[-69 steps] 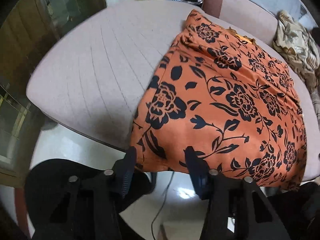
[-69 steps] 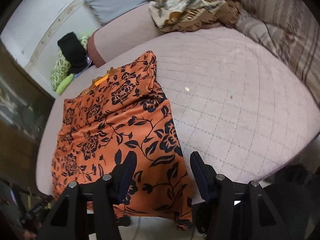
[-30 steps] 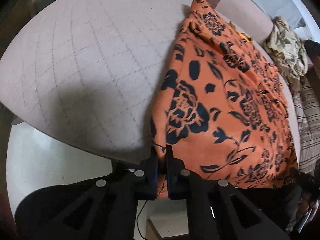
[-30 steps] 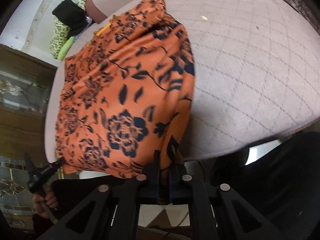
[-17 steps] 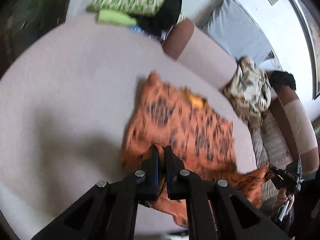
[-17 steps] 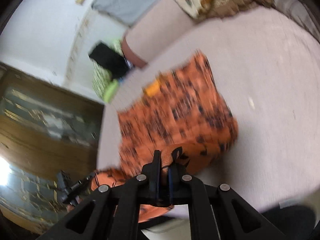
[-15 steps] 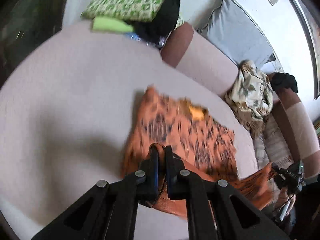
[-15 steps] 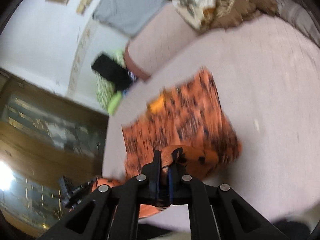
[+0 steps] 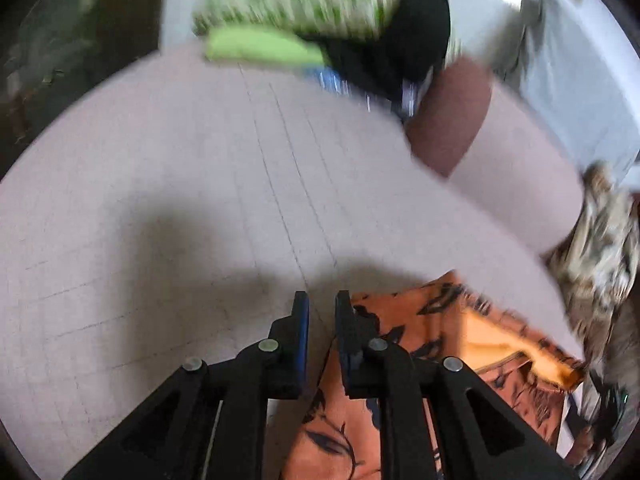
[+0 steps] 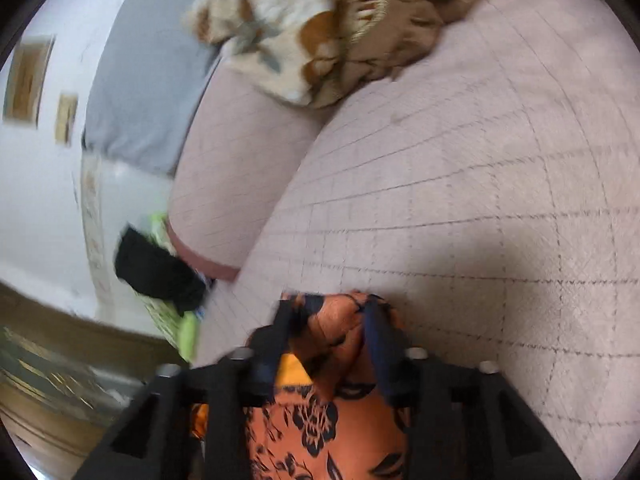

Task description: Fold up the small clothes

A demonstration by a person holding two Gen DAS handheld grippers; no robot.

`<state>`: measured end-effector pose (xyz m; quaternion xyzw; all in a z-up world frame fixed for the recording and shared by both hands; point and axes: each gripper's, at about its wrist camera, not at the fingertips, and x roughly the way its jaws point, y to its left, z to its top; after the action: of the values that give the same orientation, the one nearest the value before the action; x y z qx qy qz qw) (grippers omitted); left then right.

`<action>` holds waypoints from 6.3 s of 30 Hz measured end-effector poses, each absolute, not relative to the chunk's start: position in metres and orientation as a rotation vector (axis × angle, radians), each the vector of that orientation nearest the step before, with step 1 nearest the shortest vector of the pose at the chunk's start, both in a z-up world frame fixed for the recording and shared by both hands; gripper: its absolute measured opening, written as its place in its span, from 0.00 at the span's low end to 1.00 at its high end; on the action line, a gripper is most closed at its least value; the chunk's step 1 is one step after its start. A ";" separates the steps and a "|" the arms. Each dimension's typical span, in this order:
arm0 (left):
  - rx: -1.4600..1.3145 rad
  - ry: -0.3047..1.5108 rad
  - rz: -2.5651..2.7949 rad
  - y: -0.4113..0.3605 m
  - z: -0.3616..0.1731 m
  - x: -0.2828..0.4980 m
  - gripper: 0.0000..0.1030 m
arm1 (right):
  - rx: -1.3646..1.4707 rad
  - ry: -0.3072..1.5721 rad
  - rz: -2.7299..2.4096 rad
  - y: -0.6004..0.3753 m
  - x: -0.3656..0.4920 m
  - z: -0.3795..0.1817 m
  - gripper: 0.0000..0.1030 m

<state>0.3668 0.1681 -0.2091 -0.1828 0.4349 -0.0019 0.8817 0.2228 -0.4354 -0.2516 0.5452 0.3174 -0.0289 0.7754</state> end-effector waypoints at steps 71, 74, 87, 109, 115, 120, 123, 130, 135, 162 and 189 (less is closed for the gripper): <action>-0.959 0.895 0.006 0.143 -0.275 0.190 0.60 | 0.561 0.858 0.269 -0.269 0.150 -0.219 0.24; -0.919 0.884 0.025 0.137 -0.273 0.197 0.58 | 0.562 0.872 0.265 -0.253 0.160 -0.225 0.24; -0.878 0.920 0.126 0.134 -0.270 0.184 0.65 | 0.519 1.039 0.217 -0.239 0.178 -0.262 0.22; -0.806 0.797 0.072 0.125 -0.236 0.218 0.17 | 0.477 0.898 0.209 -0.245 0.174 -0.252 0.24; -0.540 0.748 -0.048 0.065 -0.172 0.212 0.17 | 0.530 0.970 0.235 -0.254 0.177 -0.247 0.22; -0.338 0.728 -0.173 -0.019 -0.141 0.200 0.16 | 0.670 0.838 0.143 -0.322 0.156 -0.223 0.25; -0.228 0.732 -0.262 -0.082 -0.139 0.189 0.16 | 0.747 0.786 0.096 -0.363 0.140 -0.220 0.24; -0.070 1.023 -0.528 -0.202 -0.195 0.176 0.42 | 0.940 0.711 0.052 -0.440 0.113 -0.225 0.25; 0.017 0.835 -0.529 -0.158 -0.162 0.141 0.74 | 1.086 0.783 0.148 -0.439 0.130 -0.237 0.42; 0.049 1.010 -0.214 -0.119 -0.227 0.195 0.80 | 0.665 0.758 0.010 -0.383 0.148 -0.210 0.16; 0.210 0.985 -0.165 -0.126 -0.235 0.197 0.94 | 0.836 0.957 0.016 -0.414 0.266 -0.261 0.20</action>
<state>0.1970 -0.1262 -0.2349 0.1003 0.4712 -0.0790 0.8727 0.2661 -0.4137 -0.2605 0.3904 0.4470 0.0073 0.8048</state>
